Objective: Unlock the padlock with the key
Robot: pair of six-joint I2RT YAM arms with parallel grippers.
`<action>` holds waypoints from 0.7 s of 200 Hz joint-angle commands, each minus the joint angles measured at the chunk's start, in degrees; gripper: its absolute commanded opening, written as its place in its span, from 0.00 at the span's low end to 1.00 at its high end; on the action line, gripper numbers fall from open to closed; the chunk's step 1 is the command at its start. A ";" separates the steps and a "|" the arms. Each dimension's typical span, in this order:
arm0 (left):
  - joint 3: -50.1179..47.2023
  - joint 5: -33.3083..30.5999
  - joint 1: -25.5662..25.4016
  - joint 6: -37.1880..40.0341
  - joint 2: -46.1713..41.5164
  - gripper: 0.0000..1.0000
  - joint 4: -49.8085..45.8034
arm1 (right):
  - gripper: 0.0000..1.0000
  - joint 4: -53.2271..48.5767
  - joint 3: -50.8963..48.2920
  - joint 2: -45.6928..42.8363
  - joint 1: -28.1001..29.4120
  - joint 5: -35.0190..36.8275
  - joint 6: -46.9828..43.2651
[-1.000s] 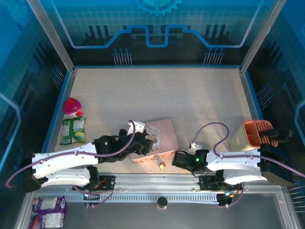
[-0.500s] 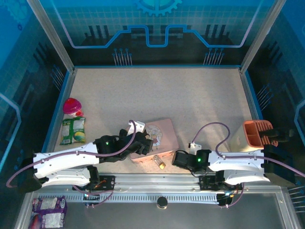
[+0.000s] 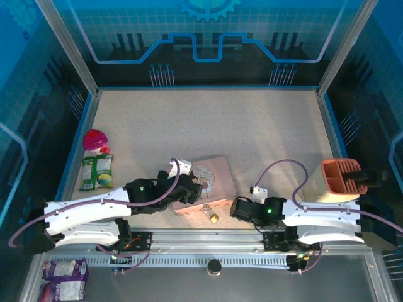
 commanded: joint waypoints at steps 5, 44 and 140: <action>-0.24 -0.04 0.42 -0.46 0.18 0.99 1.94 | 0.00 -1.76 1.42 -4.76 -3.39 1.81 -7.04; -3.46 3.40 0.39 7.07 -2.47 0.99 9.70 | 0.00 -1.32 3.02 -11.85 -10.07 -1.44 -16.60; -21.59 31.95 1.80 49.43 -3.08 0.95 65.93 | 0.00 -0.50 26.17 -9.13 -15.67 -5.80 -37.55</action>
